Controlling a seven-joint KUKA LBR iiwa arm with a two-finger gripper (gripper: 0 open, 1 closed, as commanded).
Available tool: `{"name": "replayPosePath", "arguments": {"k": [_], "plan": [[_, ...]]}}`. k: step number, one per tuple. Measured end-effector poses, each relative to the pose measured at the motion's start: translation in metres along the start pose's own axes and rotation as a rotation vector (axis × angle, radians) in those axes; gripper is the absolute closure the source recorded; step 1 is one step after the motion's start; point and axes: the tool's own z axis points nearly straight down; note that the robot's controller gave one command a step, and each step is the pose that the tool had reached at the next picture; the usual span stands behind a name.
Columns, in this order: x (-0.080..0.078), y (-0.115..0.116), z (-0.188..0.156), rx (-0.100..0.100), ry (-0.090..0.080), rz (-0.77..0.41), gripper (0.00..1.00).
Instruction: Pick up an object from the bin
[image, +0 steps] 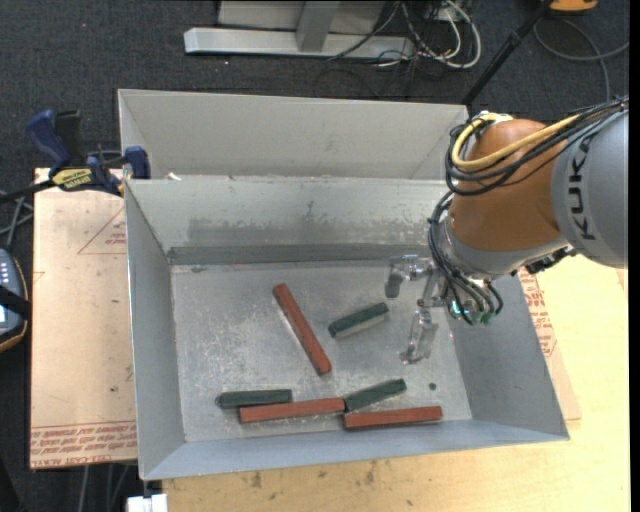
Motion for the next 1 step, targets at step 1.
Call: {"name": "replayPosePath", "arguments": {"k": [1], "plan": [[-0.0005, 0.0, -0.0022, 0.0, -0.003, 0.0, 0.0]]}}
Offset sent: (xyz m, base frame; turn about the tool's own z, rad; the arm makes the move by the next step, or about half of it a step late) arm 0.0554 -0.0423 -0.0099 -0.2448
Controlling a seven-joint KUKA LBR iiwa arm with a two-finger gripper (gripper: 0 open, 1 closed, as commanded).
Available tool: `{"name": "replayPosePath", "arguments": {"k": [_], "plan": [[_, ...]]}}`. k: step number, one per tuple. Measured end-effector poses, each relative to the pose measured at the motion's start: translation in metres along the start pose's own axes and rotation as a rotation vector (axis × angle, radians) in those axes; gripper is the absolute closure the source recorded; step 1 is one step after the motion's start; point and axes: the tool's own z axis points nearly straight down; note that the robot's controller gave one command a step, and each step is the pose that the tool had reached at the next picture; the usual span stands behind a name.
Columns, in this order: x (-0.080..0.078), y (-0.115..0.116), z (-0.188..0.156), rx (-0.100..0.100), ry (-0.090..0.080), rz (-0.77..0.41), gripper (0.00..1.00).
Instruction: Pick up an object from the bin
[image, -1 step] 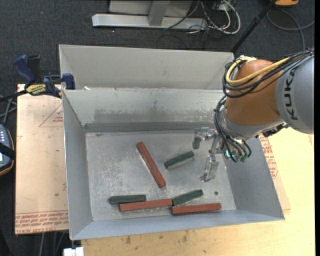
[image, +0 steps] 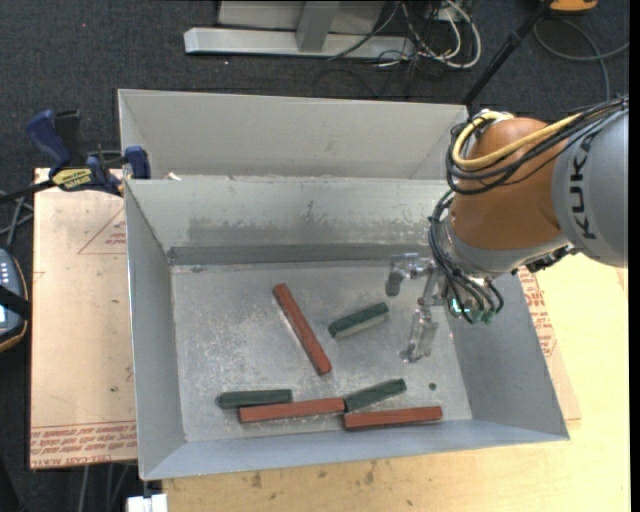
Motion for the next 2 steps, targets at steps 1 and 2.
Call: {"name": "replayPosePath", "arguments": {"k": [1, 2], "plan": [[-0.021, -0.012, 0.002, -0.001, -0.006, -0.097, 0.0], [-0.029, -0.002, 0.06, 0.003, -0.011, -0.169, 0.0]]}}
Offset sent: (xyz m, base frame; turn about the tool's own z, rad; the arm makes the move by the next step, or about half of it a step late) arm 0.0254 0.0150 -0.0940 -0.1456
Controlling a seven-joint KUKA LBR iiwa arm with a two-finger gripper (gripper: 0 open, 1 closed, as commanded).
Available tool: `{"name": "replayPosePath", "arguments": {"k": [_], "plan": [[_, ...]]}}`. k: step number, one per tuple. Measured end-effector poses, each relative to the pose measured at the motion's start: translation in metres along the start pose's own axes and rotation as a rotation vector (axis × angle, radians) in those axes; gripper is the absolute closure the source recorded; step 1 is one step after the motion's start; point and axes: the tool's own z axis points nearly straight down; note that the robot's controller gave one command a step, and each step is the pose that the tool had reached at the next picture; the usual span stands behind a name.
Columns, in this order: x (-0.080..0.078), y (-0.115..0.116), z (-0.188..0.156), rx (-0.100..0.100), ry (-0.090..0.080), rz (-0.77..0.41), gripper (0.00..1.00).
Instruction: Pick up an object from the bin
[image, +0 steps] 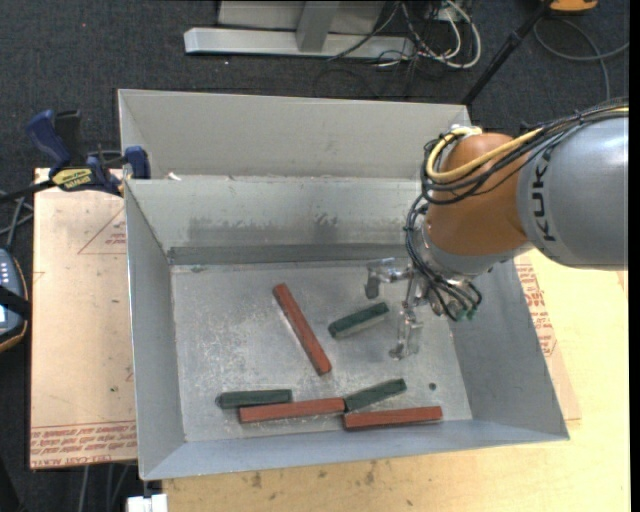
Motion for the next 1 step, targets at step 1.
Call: {"name": "replayPosePath", "arguments": {"k": [1], "plan": [[-0.0277, 0.0087, 0.0515, -0.003, 0.003, -0.239, 1.0]]}}
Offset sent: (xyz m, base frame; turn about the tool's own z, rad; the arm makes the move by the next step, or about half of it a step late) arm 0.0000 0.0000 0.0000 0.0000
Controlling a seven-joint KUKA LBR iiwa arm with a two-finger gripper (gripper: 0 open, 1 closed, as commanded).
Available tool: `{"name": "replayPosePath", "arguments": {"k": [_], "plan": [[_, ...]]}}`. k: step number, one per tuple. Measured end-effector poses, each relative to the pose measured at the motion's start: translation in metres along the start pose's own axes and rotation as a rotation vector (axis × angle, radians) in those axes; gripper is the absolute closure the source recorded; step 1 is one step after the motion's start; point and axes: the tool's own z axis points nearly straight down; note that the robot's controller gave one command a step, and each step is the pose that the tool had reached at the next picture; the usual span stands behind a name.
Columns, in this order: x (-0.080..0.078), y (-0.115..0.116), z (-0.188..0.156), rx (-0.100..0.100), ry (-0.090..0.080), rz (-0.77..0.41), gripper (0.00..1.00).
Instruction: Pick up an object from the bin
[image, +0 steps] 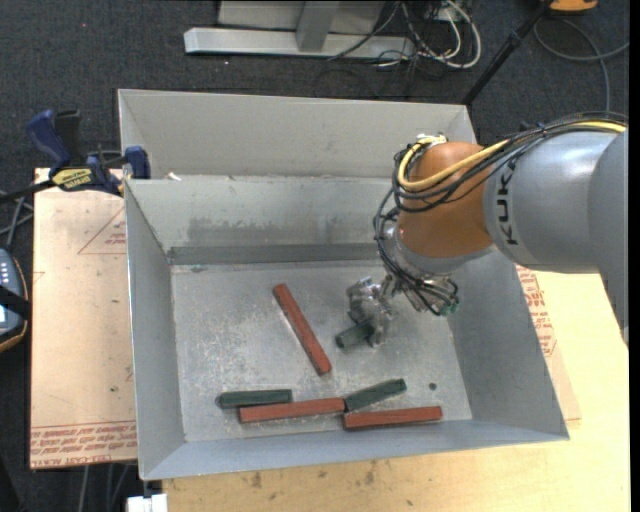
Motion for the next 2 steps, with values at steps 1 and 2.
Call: {"name": "replayPosePath", "arguments": {"k": [1, 2], "plan": [[0.0, 0.0, 0.0, 0.0, 0.0, 0.0, 1.0], [-0.003, 0.009, -0.17, 0.002, -0.004, 0.019, 1.0]]}}
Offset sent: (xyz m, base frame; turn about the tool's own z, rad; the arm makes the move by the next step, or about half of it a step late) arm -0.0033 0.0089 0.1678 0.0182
